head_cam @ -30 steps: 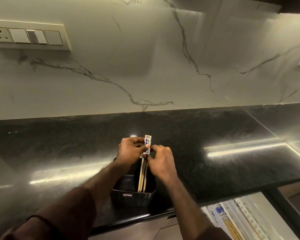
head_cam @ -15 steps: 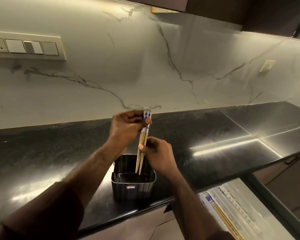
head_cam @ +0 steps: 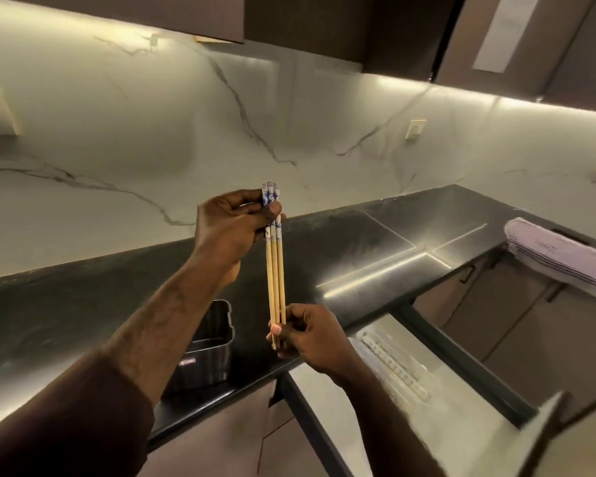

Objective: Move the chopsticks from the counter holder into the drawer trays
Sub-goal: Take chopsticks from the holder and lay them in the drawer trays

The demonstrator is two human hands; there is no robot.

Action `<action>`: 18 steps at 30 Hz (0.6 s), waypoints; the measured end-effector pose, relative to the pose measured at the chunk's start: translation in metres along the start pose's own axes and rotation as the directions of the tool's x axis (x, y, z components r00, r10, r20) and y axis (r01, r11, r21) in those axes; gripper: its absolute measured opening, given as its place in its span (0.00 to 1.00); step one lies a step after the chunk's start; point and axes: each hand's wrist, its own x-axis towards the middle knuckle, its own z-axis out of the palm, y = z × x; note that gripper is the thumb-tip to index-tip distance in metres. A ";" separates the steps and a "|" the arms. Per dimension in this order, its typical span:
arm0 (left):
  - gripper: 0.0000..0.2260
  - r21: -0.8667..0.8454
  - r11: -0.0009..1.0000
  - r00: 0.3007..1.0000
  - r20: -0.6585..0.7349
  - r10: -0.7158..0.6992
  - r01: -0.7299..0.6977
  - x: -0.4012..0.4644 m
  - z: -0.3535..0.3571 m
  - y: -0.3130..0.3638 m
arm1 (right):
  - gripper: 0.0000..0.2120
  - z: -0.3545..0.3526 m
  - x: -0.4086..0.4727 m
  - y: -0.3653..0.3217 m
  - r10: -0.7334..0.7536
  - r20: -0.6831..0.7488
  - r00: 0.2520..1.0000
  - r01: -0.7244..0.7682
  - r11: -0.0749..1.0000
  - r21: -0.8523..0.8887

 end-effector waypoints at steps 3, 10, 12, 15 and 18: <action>0.12 -0.004 1.000 1.000 0.024 -0.011 0.012 -0.019 0.042 -0.006 | 0.09 -0.036 -0.033 0.015 0.030 -0.055 0.998 -0.031 0.999 -0.017; 0.11 -0.037 0.998 0.997 0.057 -0.054 0.056 -0.079 0.151 -0.025 | 0.06 -0.130 -0.122 0.053 0.142 -0.125 0.982 -0.141 0.990 0.023; 0.11 -0.077 0.994 0.995 0.065 -0.078 0.083 -0.101 0.190 -0.033 | 0.05 -0.166 -0.149 0.070 0.171 -0.124 0.978 -0.169 0.985 0.022; 0.11 -0.073 0.992 0.993 0.069 -0.100 0.105 -0.122 0.231 -0.044 | 0.03 -0.205 -0.176 0.088 0.224 -0.112 0.968 -0.222 0.975 0.024; 0.12 -0.051 0.992 0.991 0.075 -0.114 0.118 -0.140 0.278 -0.060 | 0.04 -0.247 -0.203 0.107 0.262 -0.109 0.959 -0.262 0.965 0.015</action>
